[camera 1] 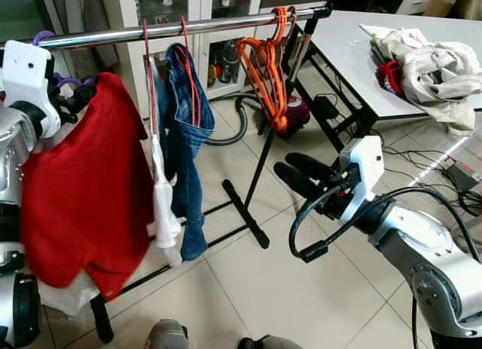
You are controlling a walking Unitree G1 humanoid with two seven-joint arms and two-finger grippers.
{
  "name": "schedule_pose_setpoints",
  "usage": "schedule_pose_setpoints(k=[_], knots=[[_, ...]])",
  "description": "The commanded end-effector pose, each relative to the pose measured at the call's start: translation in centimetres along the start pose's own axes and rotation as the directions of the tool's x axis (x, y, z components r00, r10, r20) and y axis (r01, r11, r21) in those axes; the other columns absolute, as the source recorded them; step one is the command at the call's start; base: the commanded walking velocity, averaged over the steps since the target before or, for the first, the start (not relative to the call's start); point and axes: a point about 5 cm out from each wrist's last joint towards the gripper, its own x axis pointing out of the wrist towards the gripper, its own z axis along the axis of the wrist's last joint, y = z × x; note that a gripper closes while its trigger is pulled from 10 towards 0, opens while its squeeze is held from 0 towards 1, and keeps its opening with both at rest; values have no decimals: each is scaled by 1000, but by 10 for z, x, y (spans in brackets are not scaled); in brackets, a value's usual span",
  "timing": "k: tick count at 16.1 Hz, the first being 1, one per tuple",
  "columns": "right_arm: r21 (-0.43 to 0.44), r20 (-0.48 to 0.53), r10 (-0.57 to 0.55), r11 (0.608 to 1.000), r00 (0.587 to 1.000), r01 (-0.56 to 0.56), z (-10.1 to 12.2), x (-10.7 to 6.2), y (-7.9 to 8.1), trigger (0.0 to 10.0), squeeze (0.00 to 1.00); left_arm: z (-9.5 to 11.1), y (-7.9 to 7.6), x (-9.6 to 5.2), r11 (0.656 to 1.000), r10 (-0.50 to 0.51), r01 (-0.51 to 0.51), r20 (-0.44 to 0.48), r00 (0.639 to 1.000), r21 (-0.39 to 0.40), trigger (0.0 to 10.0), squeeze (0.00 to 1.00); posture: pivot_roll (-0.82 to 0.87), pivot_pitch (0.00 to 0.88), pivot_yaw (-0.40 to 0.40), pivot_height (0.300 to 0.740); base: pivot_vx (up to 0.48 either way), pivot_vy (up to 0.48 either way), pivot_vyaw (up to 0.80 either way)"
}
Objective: Hang hanger
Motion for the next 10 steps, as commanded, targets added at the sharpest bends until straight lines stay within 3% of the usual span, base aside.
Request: schedule_pose_setpoints(k=[1,10], knots=[[-25,5,39,999,999,-39,6,-2,4,10000,0,11,1,1,1000,-2,3,29,1000,-5,0,0,37,78,-142,740,0,0,0],[-23,-39,78,997,996,-79,4,-8,5,10000,0,3,9,-4,1000,1,-1,-45,999,1,0,0,32,78,-154,740,0,0,0]])
